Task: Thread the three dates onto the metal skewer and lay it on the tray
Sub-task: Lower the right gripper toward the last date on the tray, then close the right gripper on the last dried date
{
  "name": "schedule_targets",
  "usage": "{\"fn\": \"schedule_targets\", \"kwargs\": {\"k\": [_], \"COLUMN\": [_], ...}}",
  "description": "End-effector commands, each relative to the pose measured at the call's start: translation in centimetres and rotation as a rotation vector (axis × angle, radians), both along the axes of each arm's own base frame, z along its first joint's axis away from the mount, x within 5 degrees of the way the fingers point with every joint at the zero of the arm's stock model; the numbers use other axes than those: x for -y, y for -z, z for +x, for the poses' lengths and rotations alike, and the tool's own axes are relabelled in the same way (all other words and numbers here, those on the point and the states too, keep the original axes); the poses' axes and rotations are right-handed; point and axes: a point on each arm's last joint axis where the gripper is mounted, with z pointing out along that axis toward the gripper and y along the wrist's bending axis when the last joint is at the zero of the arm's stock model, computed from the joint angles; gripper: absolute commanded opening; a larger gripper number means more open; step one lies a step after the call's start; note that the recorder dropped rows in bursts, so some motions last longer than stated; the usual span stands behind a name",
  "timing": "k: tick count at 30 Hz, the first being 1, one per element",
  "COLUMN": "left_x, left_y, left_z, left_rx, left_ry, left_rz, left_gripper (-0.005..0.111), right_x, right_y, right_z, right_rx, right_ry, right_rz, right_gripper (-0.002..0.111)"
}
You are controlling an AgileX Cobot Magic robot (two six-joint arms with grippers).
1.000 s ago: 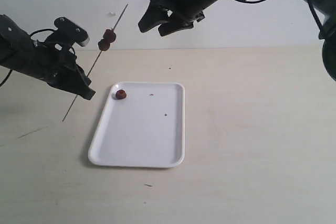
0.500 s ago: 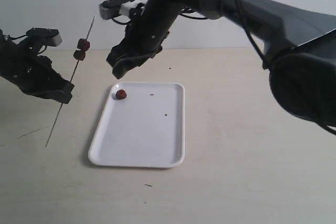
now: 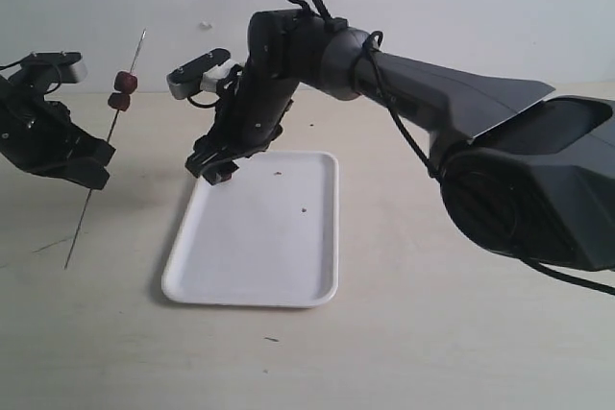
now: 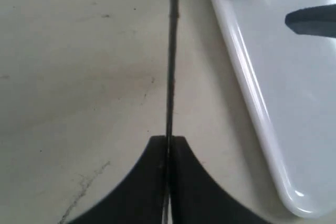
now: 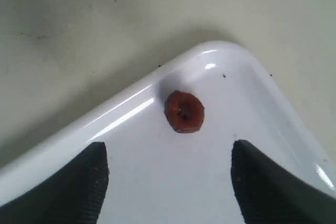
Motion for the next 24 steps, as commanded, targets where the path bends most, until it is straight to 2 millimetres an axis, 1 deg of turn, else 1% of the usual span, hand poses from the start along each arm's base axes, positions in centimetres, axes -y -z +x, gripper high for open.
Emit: {"fn": "schedule_targets", "kwargs": {"k": [1, 4, 7, 13, 19, 24], "left_x": [-0.2, -0.2, -0.2, -0.2, -0.2, -0.2], "left_y": [-0.4, -0.4, -0.4, -0.4, -0.4, -0.4], "left_z": [0.3, 0.3, 0.3, 0.3, 0.3, 0.3], "left_rx": [0.021, 0.021, 0.024, 0.024, 0.024, 0.023], "left_ry": [-0.02, -0.02, -0.021, -0.021, -0.021, -0.025], "left_rz": [-0.001, -0.001, 0.0, 0.0, 0.0, -0.004], "left_gripper": [0.0, 0.0, 0.0, 0.0, 0.0, 0.0], "right_x": [-0.1, -0.3, -0.4, -0.5, -0.5, -0.5], "right_y": [0.8, 0.9, 0.8, 0.8, 2.0, 3.7], "right_z": [0.7, 1.0, 1.4, 1.4, 1.4, 1.5], "right_rx": [0.054, 0.081, 0.112, 0.117, 0.079, 0.053], "right_ry": [0.024, 0.043, 0.077, 0.08, 0.122, 0.152], "right_rz": [0.022, 0.057, 0.087, 0.096, 0.104, 0.107], "right_gripper": [0.063, 0.06, 0.06, 0.059, 0.059, 0.059]}}
